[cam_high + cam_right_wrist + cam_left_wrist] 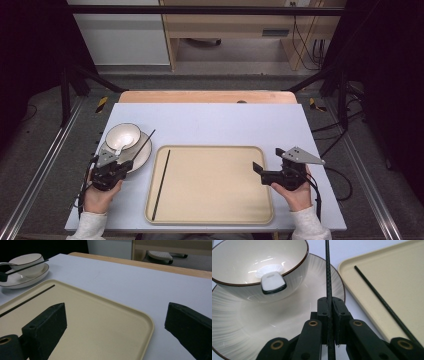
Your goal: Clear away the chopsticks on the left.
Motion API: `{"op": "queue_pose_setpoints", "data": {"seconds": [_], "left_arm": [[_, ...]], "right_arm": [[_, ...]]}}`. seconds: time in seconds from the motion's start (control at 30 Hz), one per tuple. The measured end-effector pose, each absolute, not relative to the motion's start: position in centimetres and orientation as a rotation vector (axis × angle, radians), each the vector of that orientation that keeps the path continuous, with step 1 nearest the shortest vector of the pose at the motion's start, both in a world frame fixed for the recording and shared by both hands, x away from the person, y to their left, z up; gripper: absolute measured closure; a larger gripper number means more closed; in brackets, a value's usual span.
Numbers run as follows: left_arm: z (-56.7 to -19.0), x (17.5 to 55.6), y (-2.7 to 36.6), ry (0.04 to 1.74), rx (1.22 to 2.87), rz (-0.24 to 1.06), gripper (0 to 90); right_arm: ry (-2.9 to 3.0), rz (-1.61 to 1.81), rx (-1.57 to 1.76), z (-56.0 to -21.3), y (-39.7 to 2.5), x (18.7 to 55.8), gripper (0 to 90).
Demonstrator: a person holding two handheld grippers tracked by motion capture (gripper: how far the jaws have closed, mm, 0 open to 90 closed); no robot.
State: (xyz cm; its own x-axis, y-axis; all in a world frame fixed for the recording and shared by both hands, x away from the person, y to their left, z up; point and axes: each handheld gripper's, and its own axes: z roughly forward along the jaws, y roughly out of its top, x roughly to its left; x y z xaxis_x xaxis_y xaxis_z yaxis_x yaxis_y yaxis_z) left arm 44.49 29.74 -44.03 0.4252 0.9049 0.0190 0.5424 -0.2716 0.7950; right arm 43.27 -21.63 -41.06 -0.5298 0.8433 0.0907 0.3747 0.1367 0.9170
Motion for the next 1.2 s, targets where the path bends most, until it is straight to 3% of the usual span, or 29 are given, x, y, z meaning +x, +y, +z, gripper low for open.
{"op": "queue_pose_setpoints", "data": {"seconds": [0.63, 1.2], "left_arm": [[-42.9, 40.3, 25.0, 1.201, 1.863, 0.705, 85.2], [-42.9, 38.2, 20.9, 1.283, 1.747, 0.698, 85.1]], "right_arm": [[1.958, 1.379, 1.174, -41.1, -22.0, 43.3, 4.1], [1.948, 1.373, 1.178, -41.0, -21.8, 43.1, 4.1]]}}
